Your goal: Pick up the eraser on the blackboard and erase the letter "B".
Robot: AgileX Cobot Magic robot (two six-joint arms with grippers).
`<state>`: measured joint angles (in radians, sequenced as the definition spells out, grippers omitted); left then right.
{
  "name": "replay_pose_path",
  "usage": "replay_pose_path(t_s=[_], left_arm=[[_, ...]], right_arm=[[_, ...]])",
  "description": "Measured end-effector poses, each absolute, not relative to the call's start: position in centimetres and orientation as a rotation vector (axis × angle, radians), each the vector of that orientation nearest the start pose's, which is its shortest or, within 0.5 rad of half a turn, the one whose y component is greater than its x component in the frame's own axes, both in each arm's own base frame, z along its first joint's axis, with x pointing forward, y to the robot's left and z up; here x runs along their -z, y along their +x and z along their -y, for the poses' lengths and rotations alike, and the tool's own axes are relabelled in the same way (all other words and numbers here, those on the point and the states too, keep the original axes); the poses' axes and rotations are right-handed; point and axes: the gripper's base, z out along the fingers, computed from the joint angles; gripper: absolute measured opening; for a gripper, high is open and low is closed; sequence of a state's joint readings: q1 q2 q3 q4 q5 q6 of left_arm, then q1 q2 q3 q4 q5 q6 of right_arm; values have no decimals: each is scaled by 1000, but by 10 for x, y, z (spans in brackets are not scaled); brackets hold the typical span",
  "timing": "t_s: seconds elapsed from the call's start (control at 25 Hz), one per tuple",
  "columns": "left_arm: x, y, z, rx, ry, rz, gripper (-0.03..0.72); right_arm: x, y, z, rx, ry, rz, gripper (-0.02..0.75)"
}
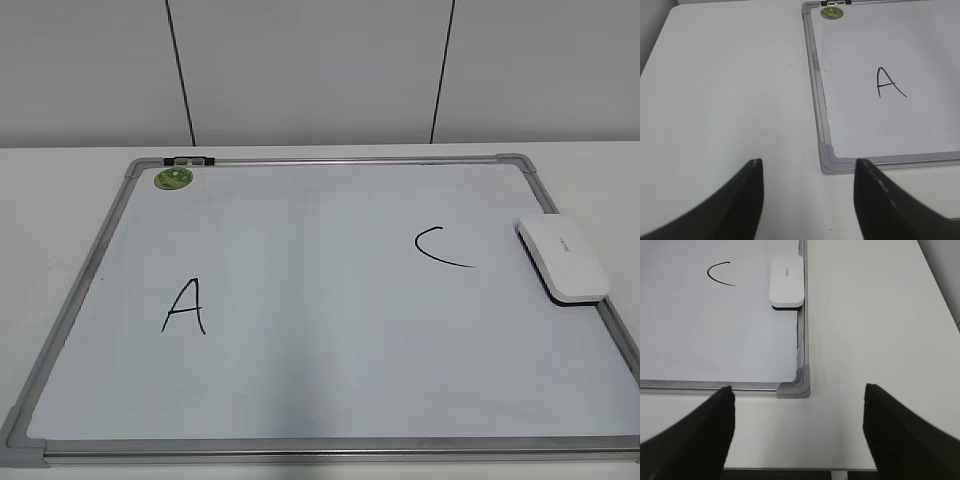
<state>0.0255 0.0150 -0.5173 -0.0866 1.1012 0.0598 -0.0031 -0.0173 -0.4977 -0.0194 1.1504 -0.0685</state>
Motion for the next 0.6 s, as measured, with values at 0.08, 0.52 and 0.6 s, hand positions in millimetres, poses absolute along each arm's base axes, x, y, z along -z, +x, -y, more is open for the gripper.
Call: replay_pose_path(t_s=[0.08, 0.52, 0.6], left_arm=[[-279, -6, 7, 52, 42, -2079, 437], [-279, -6, 7, 52, 42, -2079, 437], [-279, -6, 7, 52, 42, -2079, 437]], right_arm=[[-269, -11, 2, 66, -67, -2118, 592], [-269, -11, 2, 66, -67, -2118, 592], [-269, -11, 2, 66, -67, -2118, 592]])
